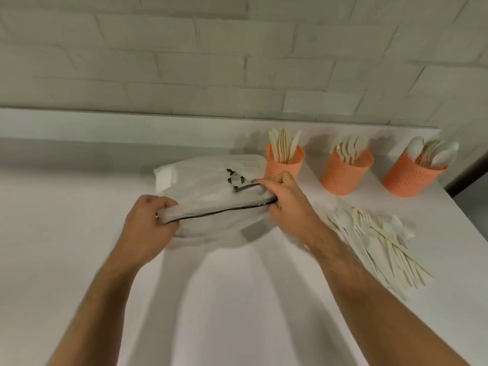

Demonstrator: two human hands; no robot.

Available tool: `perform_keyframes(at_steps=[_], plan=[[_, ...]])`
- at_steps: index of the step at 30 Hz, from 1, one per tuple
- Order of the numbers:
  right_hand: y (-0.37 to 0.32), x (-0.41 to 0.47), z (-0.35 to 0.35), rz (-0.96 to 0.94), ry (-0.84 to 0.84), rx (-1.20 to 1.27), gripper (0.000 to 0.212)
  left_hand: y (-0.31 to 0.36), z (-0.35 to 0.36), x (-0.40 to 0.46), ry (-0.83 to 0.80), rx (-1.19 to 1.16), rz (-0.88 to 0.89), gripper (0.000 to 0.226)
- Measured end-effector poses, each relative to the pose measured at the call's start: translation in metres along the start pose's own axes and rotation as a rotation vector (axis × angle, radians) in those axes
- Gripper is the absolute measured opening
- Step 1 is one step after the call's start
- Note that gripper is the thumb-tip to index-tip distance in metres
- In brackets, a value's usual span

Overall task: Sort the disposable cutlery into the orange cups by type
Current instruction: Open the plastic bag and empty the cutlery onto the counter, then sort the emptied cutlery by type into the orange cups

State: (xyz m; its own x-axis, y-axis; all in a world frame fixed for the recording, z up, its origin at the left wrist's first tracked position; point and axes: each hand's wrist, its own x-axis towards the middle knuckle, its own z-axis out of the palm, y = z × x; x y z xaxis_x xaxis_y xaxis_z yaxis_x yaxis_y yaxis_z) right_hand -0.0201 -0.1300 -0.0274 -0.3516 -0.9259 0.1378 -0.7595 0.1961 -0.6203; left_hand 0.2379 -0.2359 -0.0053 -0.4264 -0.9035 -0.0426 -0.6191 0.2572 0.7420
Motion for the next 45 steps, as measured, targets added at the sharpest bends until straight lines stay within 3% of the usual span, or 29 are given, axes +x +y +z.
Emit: perform_keyframes(at_steps=[2, 3, 5, 7, 8, 10, 13, 20, 25, 28, 31, 33, 34, 37, 39, 42, 45], plan=[[-0.002, 0.006, -0.005, 0.084, -0.242, -0.168, 0.049, -0.012, -0.004, -0.003, -0.245, 0.09, -0.104, 0.05], [-0.004, 0.007, -0.008, 0.165, -0.334, -0.163, 0.055, -0.016, -0.002, -0.004, -0.262, 0.16, -0.124, 0.06], [-0.015, 0.01, -0.007, 0.241, -0.252, -0.034, 0.06, -0.016, 0.006, -0.006, -0.087, 0.222, -0.083, 0.06], [-0.031, 0.016, 0.011, 0.118, -0.007, -0.042, 0.058, -0.009, 0.022, -0.004, 0.115, 0.229, 0.005, 0.053], [-0.037, 0.02, 0.024, 0.058, 0.035, -0.081, 0.058, -0.008, 0.034, 0.0, 0.141, 0.279, 0.054, 0.053], [-0.038, 0.023, 0.054, 0.034, -0.07, -0.177, 0.06, -0.015, 0.059, 0.011, 0.05, 0.402, 0.073, 0.055], [-0.021, 0.021, 0.091, 0.091, -0.222, -0.302, 0.064, -0.04, 0.082, 0.022, -0.121, 0.525, -0.032, 0.056], [-0.008, 0.032, 0.118, 0.092, -0.227, -0.436, 0.063, -0.058, 0.088, 0.035, -0.13, 0.625, -0.004, 0.056], [-0.012, 0.037, 0.11, 0.141, -0.313, -0.347, 0.063, -0.048, 0.084, 0.041, -0.169, 0.747, -0.045, 0.054], [-0.02, 0.032, 0.089, 0.064, -0.204, -0.199, 0.053, -0.028, 0.079, 0.039, -0.009, 0.823, -0.004, 0.05], [-0.024, 0.011, 0.05, -0.032, -0.063, -0.106, 0.04, 0.001, 0.081, 0.025, 0.283, 0.656, 0.138, 0.039], [-0.016, -0.01, 0.016, 0.056, -0.013, -0.043, 0.03, 0.025, 0.088, 0.005, 0.33, 0.582, 0.191, 0.037], [-0.009, -0.022, -0.003, 0.132, 0.02, -0.035, 0.026, 0.038, 0.094, -0.007, 0.245, 0.529, 0.175, 0.038], [0.02, -0.062, -0.056, 0.359, 0.127, -0.095, 0.019, 0.072, 0.128, -0.046, -0.213, 0.415, 0.008, 0.052], [0.04, -0.087, -0.084, 0.507, 0.116, -0.144, 0.02, 0.093, 0.153, -0.066, -0.429, 0.345, -0.062, 0.06], [0.065, -0.114, -0.106, 0.668, 0.0, -0.186, 0.019, 0.121, 0.188, -0.08, -0.528, 0.176, -0.12, 0.06], [0.081, -0.125, -0.109, 0.686, -0.051, -0.196, 0.029, 0.142, 0.213, -0.078, -0.465, 0.088, -0.156, 0.056]])
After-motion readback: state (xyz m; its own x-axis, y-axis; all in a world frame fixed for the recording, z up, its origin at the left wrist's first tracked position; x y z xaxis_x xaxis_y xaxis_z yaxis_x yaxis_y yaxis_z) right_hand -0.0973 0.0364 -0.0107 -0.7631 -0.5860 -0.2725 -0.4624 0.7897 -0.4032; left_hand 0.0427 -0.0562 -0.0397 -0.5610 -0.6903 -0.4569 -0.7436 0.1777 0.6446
